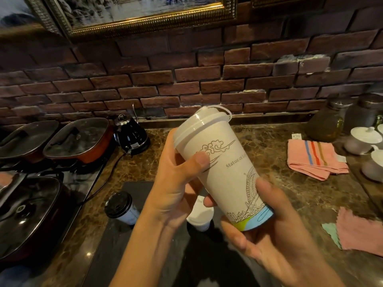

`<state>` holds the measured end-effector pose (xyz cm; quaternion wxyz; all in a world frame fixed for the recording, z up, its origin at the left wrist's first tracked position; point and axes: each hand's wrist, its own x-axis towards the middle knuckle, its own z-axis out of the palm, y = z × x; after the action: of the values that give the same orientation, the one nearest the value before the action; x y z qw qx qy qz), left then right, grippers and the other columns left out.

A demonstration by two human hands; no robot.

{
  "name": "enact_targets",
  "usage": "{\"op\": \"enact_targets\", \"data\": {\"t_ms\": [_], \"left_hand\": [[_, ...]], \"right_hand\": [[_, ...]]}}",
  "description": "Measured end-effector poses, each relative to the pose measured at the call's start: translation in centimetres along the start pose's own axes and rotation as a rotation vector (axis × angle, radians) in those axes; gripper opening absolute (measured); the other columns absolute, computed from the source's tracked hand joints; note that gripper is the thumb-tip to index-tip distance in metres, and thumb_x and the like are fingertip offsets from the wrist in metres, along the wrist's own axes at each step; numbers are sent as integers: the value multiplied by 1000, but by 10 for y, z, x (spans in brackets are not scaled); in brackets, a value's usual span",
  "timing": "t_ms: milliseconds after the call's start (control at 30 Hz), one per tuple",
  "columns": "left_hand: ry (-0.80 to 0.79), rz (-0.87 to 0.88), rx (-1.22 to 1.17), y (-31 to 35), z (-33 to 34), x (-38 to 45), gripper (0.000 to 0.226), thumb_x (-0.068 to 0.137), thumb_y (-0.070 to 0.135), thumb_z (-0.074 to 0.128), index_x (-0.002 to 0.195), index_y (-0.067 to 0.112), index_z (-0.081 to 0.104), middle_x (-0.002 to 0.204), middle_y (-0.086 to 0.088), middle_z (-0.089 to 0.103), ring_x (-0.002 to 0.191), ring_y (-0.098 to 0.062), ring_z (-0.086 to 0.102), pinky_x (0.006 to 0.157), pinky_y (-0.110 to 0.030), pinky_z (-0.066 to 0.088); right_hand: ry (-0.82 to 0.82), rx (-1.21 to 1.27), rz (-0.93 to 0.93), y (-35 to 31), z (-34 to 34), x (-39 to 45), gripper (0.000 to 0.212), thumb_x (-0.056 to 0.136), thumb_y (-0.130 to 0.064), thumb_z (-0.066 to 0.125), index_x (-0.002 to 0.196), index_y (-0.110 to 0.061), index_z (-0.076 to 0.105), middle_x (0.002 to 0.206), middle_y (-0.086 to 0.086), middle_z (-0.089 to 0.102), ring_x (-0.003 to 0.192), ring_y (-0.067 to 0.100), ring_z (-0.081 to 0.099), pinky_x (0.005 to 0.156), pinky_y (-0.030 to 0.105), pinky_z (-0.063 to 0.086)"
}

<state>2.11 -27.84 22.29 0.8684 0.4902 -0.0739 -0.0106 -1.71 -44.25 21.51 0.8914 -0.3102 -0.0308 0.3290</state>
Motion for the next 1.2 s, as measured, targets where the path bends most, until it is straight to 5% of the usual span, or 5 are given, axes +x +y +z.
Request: {"op": "enact_targets", "data": {"t_ms": [233, 533, 833, 1067, 1200], "left_hand": [[130, 68, 146, -2, 2, 0, 60, 60, 14, 81, 116, 23, 60, 101, -2, 73, 94, -20, 73, 70, -37, 60], [95, 36, 104, -1, 5, -2, 81, 51, 41, 94, 122, 26, 60, 116, -9, 67, 106, -31, 67, 82, -56, 56], [155, 86, 171, 0, 7, -2, 61, 57, 19, 88, 112, 29, 63, 100, 2, 72, 92, -17, 72, 75, -40, 61], [39, 52, 87, 2, 3, -4, 75, 57, 33, 91, 125, 28, 57, 109, -6, 68, 100, -26, 69, 75, -44, 59], [90, 50, 105, 4, 4, -4, 68, 60, 18, 87, 121, 27, 58, 101, -4, 71, 94, -23, 72, 70, -41, 60]], "right_hand": [[418, -1094, -403, -5, 2, 4, 72, 67, -41, 86, 120, -55, 40, 100, -47, 52, 96, -10, 61, 61, 17, 58], [-34, -28, -36, 0, -7, 3, 56, 61, -44, 90, 107, -17, 73, 94, 23, 68, 44, 20, 55, 28, 18, 37], [395, -878, -343, -1, -2, 6, 64, 62, -43, 82, 117, -47, 50, 102, -16, 66, 69, 19, 71, 46, 26, 56], [-54, 70, 14, 9, -1, 4, 66, 61, -50, 87, 117, -18, 70, 93, 19, 68, 44, 15, 54, 30, 17, 40], [107, -244, -93, 6, -1, 7, 64, 57, -60, 84, 111, -31, 68, 93, 13, 72, 47, 21, 61, 34, 23, 46]]}}
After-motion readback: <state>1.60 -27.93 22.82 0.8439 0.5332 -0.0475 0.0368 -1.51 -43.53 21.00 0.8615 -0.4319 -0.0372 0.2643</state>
